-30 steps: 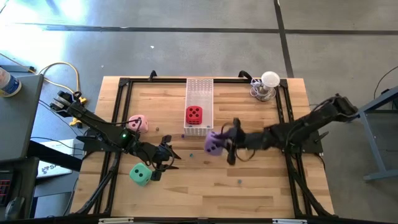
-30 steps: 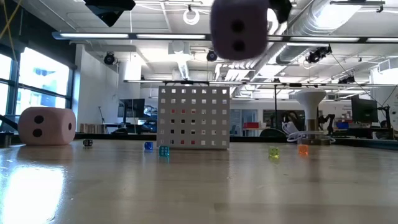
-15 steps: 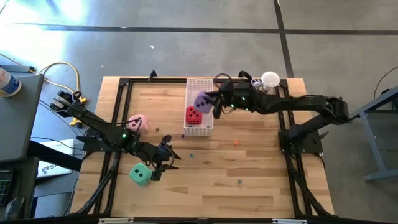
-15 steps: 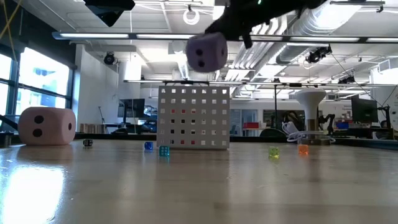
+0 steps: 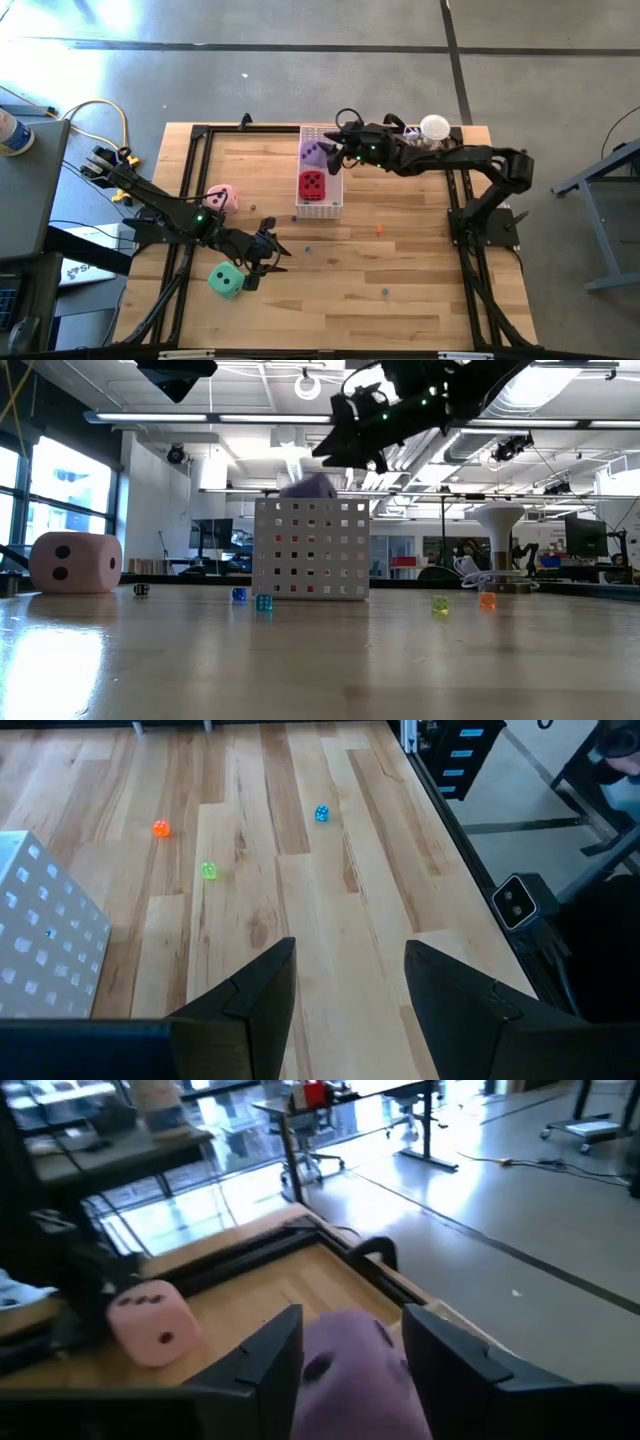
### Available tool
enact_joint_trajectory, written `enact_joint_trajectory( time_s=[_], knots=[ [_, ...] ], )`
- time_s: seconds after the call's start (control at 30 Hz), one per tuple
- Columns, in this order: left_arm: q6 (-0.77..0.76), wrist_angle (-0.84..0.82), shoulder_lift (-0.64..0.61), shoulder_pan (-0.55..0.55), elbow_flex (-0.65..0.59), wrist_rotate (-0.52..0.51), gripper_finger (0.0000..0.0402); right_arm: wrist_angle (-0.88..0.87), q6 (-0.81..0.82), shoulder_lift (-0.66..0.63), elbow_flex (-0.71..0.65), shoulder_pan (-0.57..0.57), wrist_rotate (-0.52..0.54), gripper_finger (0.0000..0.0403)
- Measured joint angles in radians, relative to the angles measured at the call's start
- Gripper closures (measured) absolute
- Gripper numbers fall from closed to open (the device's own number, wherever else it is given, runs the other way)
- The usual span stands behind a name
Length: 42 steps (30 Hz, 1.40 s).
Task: Pick & Place Dice
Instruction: Put the small orange die into the bin
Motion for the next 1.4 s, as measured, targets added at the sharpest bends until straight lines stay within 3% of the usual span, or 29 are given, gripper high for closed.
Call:
enact_joint_trajectory(
  time_s=[0.27,0.37,0.57,0.7,1.0,1.17,1.4],
  knots=[
    [0.000,0.000,0.000,0.000,0.000,0.000,0.0221,0.023,0.000,-0.017,-0.001,0.027,0.005,0.0136],
    [0.000,0.000,0.000,0.000,0.000,0.000,0.0221,0.015,-0.070,-0.058,0.000,0.076,0.005,0.0114],
    [0.000,0.000,0.000,0.000,0.000,0.000,0.0221,-0.198,-0.243,-0.141,0.000,0.262,0.018,0.0096],
    [0.000,-0.001,0.000,0.000,0.000,0.000,0.0221,-0.373,-0.249,-0.157,0.000,0.405,0.109,0.0098],
    [0.000,-0.004,0.000,0.000,0.000,0.000,0.0221,-0.650,0.032,-0.151,-0.045,0.711,0.446,0.0099],
    [0.000,-0.010,0.000,0.000,0.000,0.000,0.0221,-0.840,0.240,-0.183,-0.087,0.806,0.513,0.0100],
    [0.000,-0.034,0.000,0.000,0.000,0.000,0.0221,-0.862,0.475,-0.253,-0.280,0.883,0.511,0.0100]
  ],
)
